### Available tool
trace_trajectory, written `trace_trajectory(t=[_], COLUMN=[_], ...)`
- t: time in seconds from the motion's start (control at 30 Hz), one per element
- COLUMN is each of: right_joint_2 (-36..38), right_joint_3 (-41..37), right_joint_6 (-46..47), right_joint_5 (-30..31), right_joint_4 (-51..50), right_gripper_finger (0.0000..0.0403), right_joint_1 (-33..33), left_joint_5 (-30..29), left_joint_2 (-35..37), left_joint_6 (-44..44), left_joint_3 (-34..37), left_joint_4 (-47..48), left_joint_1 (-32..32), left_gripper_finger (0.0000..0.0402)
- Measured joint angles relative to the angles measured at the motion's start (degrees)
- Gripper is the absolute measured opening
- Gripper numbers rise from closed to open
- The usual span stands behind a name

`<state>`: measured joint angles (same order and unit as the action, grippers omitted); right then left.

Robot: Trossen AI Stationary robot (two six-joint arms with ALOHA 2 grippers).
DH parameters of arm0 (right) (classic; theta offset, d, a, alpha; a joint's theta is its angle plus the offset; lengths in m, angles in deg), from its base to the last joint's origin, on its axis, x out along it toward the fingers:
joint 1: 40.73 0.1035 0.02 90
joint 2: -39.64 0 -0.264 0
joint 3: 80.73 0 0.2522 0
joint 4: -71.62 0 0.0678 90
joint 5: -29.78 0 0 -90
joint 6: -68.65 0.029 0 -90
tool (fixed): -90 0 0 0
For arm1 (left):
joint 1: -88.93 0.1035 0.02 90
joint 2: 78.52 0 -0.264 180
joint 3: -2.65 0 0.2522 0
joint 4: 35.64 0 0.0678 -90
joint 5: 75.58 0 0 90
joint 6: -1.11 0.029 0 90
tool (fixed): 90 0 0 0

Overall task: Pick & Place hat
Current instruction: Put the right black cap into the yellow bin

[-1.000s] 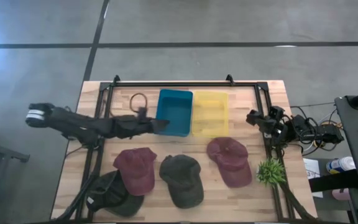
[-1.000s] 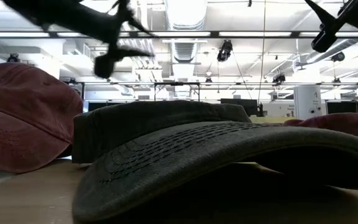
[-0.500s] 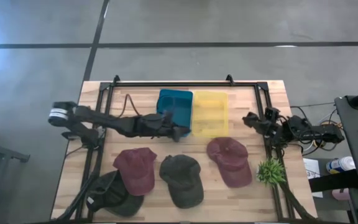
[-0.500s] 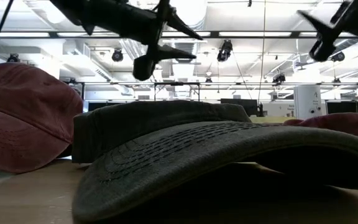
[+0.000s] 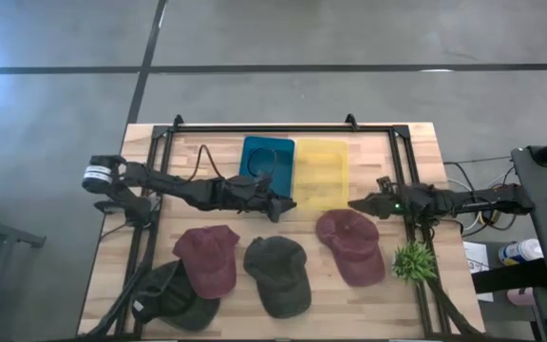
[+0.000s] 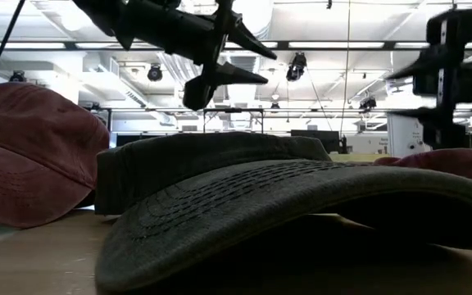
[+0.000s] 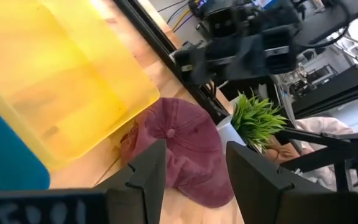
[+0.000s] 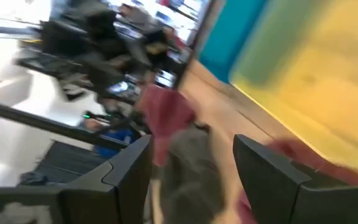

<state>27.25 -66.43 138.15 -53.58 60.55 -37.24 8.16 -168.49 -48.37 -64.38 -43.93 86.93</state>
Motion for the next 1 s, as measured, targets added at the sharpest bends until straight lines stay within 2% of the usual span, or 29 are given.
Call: trace_trajectory(t=[0.23,0.43,0.6,0.7,0.83,1.0], right_joint_2=[-8.27,-15.36,-22.52,-27.36,-35.28,-47.86], right_joint_3=[3.44,16.62,27.38,31.67,37.06,44.63], right_joint_6=[1.54,-6.46,-12.38,-18.41,-26.61,-34.65], right_joint_5=[-3.6,-3.44,-4.72,-8.0,-11.17,-11.71], right_joint_4=[-7.68,-29.1,-45.02,-48.48,-49.39,-48.82], right_gripper_finger=[0.0219,0.0219,0.0219,0.0219,0.0219,0.0219], right_joint_1=[0.0,0.0,0.08,1.4,4.57,9.19], left_joint_5=[0.04,1.27,3.08,4.77,10.89,16.74], left_joint_2=[-0.07,-0.09,-0.07,-0.07,-0.07,0.02], left_joint_6=[6.91,16.01,20.64,22.16,23.38,28.03], left_joint_3=[-4.51,-9.33,-10.96,-10.81,-10.54,-10.47], left_joint_4=[0.92,5.21,15.48,21.26,29.49,40.77], left_joint_1=[-0.7,-1.34,-1.9,-3.09,-5.93,-12.19], left_gripper_finger=[0.0161,0.0161,0.0161,0.0161,0.0161,0.0161])
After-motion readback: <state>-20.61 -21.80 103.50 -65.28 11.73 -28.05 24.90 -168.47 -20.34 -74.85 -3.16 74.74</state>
